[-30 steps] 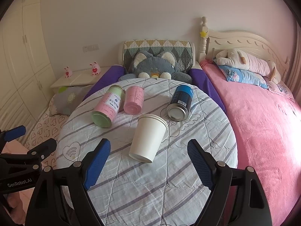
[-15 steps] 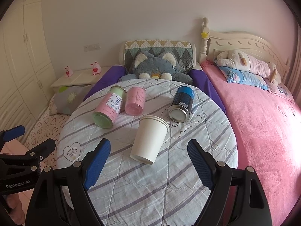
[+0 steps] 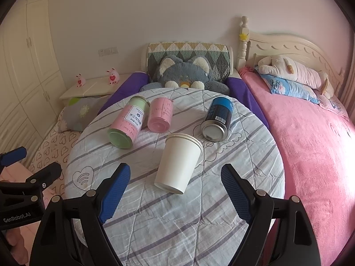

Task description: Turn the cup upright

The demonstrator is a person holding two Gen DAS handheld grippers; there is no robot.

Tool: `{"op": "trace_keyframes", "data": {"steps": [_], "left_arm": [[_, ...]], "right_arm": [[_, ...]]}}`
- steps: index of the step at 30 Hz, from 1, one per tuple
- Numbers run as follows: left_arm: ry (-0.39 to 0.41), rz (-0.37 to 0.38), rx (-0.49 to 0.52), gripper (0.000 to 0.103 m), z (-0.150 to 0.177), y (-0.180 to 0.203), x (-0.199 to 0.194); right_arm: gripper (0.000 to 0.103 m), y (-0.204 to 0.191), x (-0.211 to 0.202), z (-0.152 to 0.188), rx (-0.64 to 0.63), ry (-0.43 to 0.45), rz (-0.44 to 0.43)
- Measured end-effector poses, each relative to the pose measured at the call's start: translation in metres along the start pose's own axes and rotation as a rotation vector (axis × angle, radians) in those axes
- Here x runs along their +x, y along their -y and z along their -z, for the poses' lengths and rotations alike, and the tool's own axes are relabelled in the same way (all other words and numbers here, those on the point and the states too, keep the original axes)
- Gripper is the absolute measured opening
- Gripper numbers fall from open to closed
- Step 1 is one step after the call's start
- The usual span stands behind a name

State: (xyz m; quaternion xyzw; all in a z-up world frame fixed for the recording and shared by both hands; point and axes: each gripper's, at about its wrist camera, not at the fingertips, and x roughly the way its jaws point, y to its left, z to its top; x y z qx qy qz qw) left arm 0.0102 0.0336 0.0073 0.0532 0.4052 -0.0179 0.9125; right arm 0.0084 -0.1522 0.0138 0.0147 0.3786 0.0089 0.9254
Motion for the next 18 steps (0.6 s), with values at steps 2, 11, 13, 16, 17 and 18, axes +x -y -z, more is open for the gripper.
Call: {"op": "trace_keyframes", "data": {"steps": [2, 11, 13, 16, 17, 18], "left_arm": [[-0.004, 0.000, -0.001, 0.103, -0.001, -0.001, 0.004], [-0.013, -0.001, 0.007, 0.103, -0.013, -0.005, 0.025], [-0.011, -0.001, 0.005, 0.103, -0.019, -0.007, 0.031], [-0.007, -0.007, -0.001, 0.103, -0.027, -0.009, 0.040], [-0.006, -0.007, -0.004, 0.103, -0.031, -0.010, 0.043], [-0.005, -0.008, -0.008, 0.103, -0.034, -0.011, 0.047]], "right_arm": [[0.085, -0.002, 0.004, -0.002, -0.002, -0.010, -0.011], [0.085, -0.007, 0.056, -0.039, -0.011, -0.108, -0.106], [0.085, -0.010, 0.074, -0.054, -0.029, -0.137, -0.101], [0.085, -0.011, 0.106, -0.074, -0.041, -0.194, -0.103], [0.085, -0.012, 0.117, -0.079, -0.046, -0.214, -0.096], [0.085, -0.013, 0.128, -0.083, -0.048, -0.232, -0.098]]}}
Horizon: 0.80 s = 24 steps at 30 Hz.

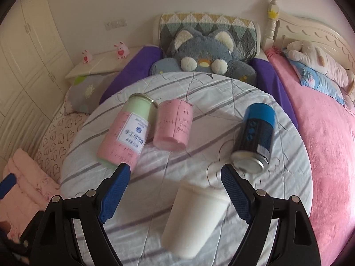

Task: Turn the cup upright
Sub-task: 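Reach the right gripper to the lying pink cup and grasp its body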

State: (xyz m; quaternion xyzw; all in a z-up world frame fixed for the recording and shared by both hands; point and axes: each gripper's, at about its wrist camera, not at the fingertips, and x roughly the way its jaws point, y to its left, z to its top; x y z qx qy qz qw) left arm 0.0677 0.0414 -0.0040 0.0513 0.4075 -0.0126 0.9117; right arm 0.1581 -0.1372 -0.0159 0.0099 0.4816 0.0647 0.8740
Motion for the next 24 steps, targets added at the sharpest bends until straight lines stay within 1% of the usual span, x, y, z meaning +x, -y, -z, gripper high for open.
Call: {"op": "trace_keyframes", "data": {"steps": [4, 6, 8, 12, 17, 24], "left_arm": [[-0.011, -0.009, -0.001, 0.103, -0.014, -0.001, 0.020], [-0.018, -0.008, -0.003, 0.103, -0.020, -0.001, 0.030], [-0.021, -0.007, -0.008, 0.103, -0.026, -0.002, 0.039], [-0.028, -0.001, -0.023, 0.103, -0.037, -0.004, 0.055], [-0.039, 0.007, -0.027, 0.103, -0.042, -0.004, 0.069], [-0.058, 0.008, -0.028, 0.103, -0.041, -0.006, 0.082]], "right_arm": [[0.085, 0.002, 0.032, -0.021, 0.007, -0.073, -0.028], [0.085, 0.000, 0.043, -0.029, -0.001, -0.096, -0.027], [0.085, 0.002, 0.055, -0.038, 0.018, -0.130, -0.058], [0.085, 0.008, 0.072, -0.054, 0.039, -0.177, -0.071], [0.085, 0.012, 0.096, -0.063, 0.038, -0.257, -0.073], [0.085, 0.014, 0.117, -0.070, 0.041, -0.319, -0.097]]}}
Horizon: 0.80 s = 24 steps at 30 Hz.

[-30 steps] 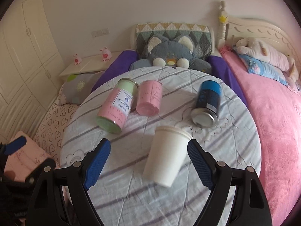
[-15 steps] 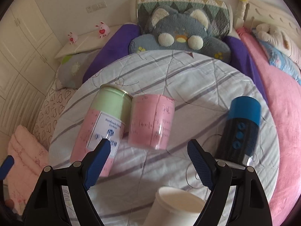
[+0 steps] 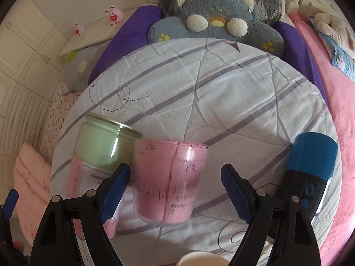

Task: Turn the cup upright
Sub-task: 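Reach the right gripper to the lying pink cup and grasp its body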

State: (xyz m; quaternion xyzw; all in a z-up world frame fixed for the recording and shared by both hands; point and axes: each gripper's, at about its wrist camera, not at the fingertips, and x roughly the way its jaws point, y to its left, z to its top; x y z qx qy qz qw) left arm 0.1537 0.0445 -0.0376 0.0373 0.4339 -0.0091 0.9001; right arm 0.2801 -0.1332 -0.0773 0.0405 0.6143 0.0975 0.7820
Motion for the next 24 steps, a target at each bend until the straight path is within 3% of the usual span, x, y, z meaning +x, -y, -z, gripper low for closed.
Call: {"op": "trace_keyframes", "data": {"steps": [2, 5, 17, 24], "left_arm": [[-0.002, -0.002, 0.000, 0.103, 0.001, 0.000, 0.000], [-0.002, -0.005, 0.003, 0.103, 0.002, 0.000, 0.000], [0.002, -0.004, 0.018, 0.103, 0.006, 0.008, -0.014], [0.024, 0.005, 0.028, 0.103, 0.016, 0.018, -0.042]], "right_arm": [[0.072, 0.002, 0.006, -0.004, 0.003, -0.020, -0.022], [0.064, 0.003, 0.012, -0.007, -0.006, -0.042, -0.029], [0.063, 0.004, -0.007, 0.000, -0.018, -0.017, -0.056], [0.063, -0.004, -0.050, 0.035, -0.052, 0.028, -0.110]]}}
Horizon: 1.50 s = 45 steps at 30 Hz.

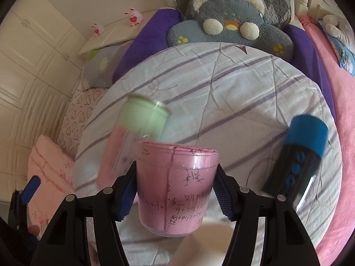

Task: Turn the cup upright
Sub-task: 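Reach the right gripper to the lying pink cup and grasp its body, then lift the pink cup with the right gripper and carry it toward the left tool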

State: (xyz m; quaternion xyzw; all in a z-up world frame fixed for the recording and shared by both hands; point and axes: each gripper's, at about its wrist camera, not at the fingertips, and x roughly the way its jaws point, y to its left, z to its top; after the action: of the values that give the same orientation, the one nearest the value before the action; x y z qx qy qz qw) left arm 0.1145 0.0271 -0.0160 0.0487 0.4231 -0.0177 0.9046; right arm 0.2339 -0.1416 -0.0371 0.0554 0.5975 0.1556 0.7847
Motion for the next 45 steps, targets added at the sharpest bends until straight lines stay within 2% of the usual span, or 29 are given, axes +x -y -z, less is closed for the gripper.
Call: {"op": "trace_keyframes", "data": {"steps": [10, 18, 23, 33, 34, 37, 45], "left_arm": [[0.014, 0.018, 0.047, 0.103, 0.052, 0.021, -0.057], [0.008, 0.013, 0.064, 0.103, 0.093, 0.036, -0.085], [0.003, 0.003, 0.056, 0.103, 0.107, 0.038, -0.091], [-0.025, -0.013, 0.036, 0.103, 0.115, 0.038, -0.083], [-0.026, -0.013, 0.035, 0.103, 0.115, 0.038, -0.082], [-0.029, -0.014, 0.032, 0.103, 0.114, 0.037, -0.082], [-0.023, -0.005, 0.030, 0.103, 0.113, 0.036, -0.086]], "right_arm": [[0.063, -0.025, -0.044, 0.103, -0.010, 0.046, -0.041], [0.063, -0.024, -0.038, 0.164, 0.033, 0.061, -0.048], [0.063, -0.020, -0.025, 0.199, 0.068, 0.058, -0.044], [0.065, -0.017, 0.002, 0.218, 0.088, 0.039, 0.023], [0.066, -0.018, 0.003, 0.218, 0.081, 0.038, 0.030], [0.081, -0.019, 0.001, 0.220, 0.080, 0.052, 0.051], [0.085, -0.008, -0.029, 0.229, 0.122, 0.129, 0.024]]}}
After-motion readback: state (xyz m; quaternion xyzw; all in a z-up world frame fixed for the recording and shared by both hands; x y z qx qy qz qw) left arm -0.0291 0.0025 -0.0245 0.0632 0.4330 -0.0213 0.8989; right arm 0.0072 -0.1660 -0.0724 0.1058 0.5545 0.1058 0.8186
